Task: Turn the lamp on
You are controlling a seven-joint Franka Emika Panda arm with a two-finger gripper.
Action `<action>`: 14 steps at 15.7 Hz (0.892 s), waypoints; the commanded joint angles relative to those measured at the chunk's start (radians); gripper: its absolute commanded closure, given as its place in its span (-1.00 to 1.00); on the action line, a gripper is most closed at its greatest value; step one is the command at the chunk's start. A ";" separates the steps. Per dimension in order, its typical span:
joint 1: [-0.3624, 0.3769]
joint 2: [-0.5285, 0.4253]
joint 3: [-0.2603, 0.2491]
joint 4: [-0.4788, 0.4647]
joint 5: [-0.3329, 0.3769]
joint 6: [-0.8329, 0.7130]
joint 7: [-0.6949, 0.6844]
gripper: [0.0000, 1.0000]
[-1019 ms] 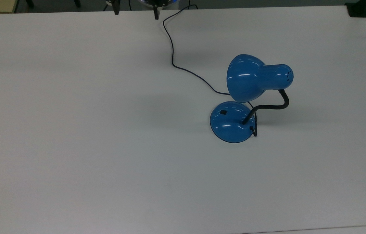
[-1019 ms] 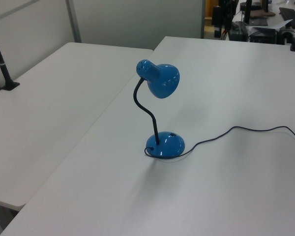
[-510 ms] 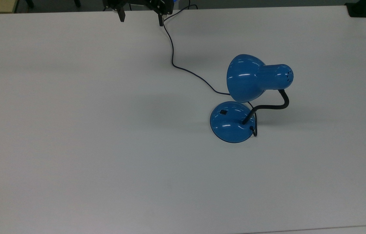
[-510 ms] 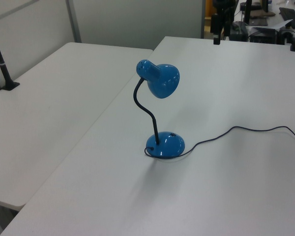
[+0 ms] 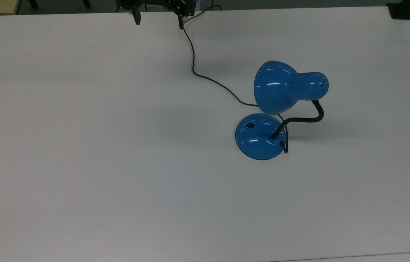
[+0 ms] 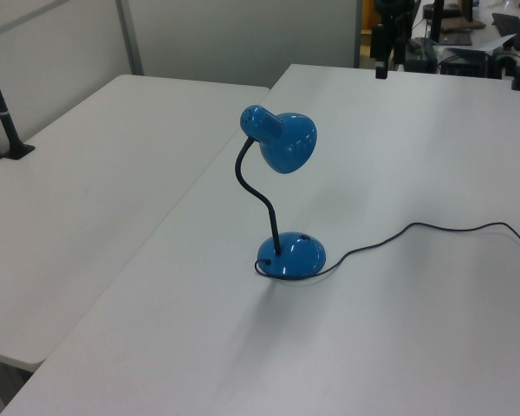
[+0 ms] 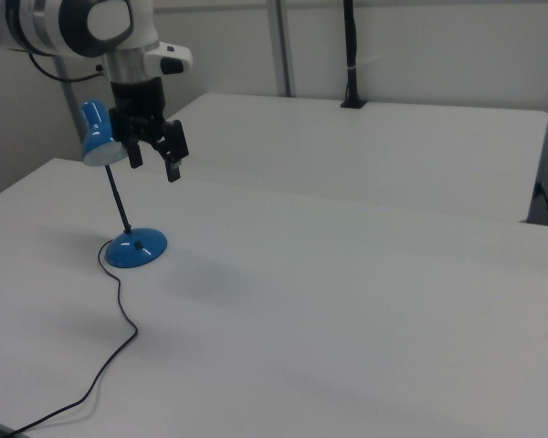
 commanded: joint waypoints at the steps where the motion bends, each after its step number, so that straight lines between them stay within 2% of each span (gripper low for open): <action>1: 0.000 -0.008 -0.002 -0.008 -0.005 0.015 -0.030 -1.00; 14: -0.002 0.018 -0.009 -0.005 -0.022 0.021 -0.040 -1.00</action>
